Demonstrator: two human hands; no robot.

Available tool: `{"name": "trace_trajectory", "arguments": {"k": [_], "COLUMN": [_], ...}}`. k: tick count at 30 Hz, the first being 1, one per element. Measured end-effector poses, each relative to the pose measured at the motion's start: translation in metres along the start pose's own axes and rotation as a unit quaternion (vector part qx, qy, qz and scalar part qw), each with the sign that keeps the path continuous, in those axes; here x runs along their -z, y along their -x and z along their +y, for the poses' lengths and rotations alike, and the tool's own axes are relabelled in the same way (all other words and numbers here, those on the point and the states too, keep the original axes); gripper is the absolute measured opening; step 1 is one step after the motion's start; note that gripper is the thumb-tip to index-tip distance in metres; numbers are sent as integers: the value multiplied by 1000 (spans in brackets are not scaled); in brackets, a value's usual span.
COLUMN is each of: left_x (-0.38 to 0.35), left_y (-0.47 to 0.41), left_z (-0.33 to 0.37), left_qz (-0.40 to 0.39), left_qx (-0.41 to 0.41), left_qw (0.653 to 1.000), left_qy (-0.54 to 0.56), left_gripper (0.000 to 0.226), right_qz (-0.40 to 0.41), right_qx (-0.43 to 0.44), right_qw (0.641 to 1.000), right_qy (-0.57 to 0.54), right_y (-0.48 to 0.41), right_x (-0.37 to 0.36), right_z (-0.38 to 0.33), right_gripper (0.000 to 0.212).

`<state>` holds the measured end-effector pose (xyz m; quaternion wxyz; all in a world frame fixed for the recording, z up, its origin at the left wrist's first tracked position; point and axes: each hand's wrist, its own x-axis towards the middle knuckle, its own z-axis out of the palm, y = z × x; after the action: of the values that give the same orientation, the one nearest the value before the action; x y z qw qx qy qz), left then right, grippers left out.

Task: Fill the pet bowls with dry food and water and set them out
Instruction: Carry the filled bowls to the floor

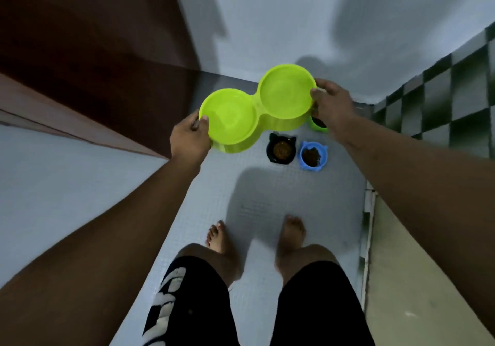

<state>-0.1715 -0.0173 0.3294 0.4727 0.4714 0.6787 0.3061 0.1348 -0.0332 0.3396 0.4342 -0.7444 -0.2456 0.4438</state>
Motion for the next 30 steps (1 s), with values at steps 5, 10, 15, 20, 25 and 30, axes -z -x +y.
{"name": "trace_trajectory", "arguments": {"k": [5, 10, 15, 20, 25, 30], "left_x": [-64, -127, -171, -206, -236, -255], "left_y": [-65, -139, -181, -216, -234, -245], "left_z": [-55, -141, -217, -299, -337, -348], "left_qz": [24, 54, 90, 106, 92, 101], "left_qx": [22, 51, 77, 117, 150, 150], "left_qw": [999, 997, 992, 987, 984, 983], "left_qy": [-10, -32, -37, -3, -11, -42], "left_gripper": [31, 35, 52, 71, 60, 87], "right_qz": [-17, -48, -72, -111, -131, -144], "right_qx": [67, 118, 142, 169, 198, 221], "right_qw": [993, 976, 962, 939, 913, 892], "right_qy": [94, 176, 223, 279, 333, 366], "right_y": [-106, -218, -297, -367, -388, -410], "right_x": [-27, -72, -113, -150, -187, -210], "right_z": [41, 109, 182, 253, 264, 275], "right_gripper": [42, 30, 41, 36, 28, 30]}}
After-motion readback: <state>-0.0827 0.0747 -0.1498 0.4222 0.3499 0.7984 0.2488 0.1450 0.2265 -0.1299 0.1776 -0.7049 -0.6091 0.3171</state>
